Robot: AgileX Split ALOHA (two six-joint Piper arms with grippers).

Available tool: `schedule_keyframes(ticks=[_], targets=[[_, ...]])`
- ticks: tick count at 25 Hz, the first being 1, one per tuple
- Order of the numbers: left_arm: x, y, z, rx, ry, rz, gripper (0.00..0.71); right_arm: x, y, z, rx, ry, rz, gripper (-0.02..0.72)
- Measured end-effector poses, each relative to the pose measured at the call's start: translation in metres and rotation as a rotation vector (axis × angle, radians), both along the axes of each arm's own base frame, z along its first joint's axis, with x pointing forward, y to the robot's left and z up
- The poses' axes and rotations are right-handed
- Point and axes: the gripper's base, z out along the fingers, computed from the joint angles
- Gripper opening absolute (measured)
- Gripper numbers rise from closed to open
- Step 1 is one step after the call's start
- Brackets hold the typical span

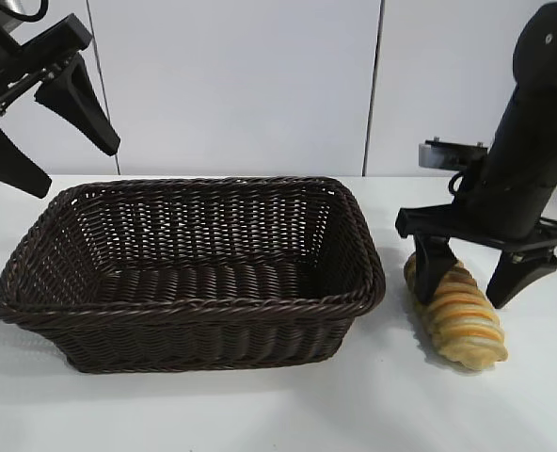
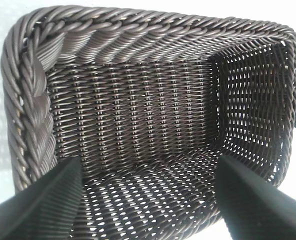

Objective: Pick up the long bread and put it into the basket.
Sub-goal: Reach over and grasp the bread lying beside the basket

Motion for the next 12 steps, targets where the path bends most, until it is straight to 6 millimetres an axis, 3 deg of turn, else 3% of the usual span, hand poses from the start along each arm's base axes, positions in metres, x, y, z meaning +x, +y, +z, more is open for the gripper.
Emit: schedule_keyframes(ticks=[2, 4, 8, 12], targets=[[0.0, 0.0, 0.0, 0.0, 0.0, 0.0, 0.539, 0.0, 0.0, 0.0, 0.0, -0.001, -0.001, 0.237], [0.0, 0.0, 0.0, 0.0, 0.0, 0.0, 0.539, 0.0, 0.0, 0.0, 0.0, 0.005, 0.0, 0.183], [0.0, 0.0, 0.0, 0.0, 0.0, 0.0, 0.539, -0.002, -0.001, 0.01, -0.002, -0.005, 0.006, 0.158], [0.0, 0.0, 0.0, 0.0, 0.0, 0.0, 0.539, -0.007, -0.001, 0.041, 0.011, -0.069, 0.009, 0.156]])
